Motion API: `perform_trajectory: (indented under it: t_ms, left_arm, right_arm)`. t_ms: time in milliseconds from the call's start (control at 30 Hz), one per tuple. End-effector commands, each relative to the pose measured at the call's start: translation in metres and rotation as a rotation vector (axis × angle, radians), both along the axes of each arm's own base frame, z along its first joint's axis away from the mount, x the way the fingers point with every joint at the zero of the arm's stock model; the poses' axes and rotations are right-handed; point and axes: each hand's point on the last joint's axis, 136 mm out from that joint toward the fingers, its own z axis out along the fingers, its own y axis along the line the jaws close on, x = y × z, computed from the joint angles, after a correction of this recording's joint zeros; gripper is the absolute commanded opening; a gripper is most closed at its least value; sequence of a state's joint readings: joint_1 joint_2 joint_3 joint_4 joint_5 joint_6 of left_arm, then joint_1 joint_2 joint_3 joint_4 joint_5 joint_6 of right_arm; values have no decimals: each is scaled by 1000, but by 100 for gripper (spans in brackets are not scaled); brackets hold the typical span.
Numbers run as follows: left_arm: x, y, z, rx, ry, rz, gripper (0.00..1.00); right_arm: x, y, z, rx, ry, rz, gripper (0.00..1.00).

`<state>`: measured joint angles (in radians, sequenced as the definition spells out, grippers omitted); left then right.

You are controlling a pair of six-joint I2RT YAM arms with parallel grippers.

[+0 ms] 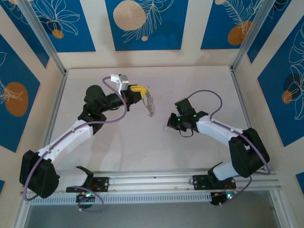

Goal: Put the keys on the keyring

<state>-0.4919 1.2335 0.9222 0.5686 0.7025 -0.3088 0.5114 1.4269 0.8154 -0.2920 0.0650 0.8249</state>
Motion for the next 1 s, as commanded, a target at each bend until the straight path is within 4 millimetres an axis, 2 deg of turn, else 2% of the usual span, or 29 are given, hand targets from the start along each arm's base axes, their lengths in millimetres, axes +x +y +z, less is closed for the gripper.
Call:
perform_trajectory:
  t_ms: [0,267,400,600,767,967]
  left_arm:
    - [-3,3,13,-26,-39,-12,0]
    - [-3,3,13,-21,-41,-10,0]
    - [-4,3,13,-16,-42,-12,0]
    - [-4,3,12,-10,-42,-16,0]
    - [-4,2,11,-7,-42,-18,0]
    - [-2,1,9,0,-40,-22,0]
  right_arm:
    - [-7,2,10,20,-9,82,0]
    - [-12,-2,25,6,-56,182,0]
    - [-13,1,37,87,-112,208,0]
    - [-13,5,75,283,-252,253,0]
    - [-18,2,116,422,-405,309,0]
    - [-24,-9,152,480,-538,330,0]
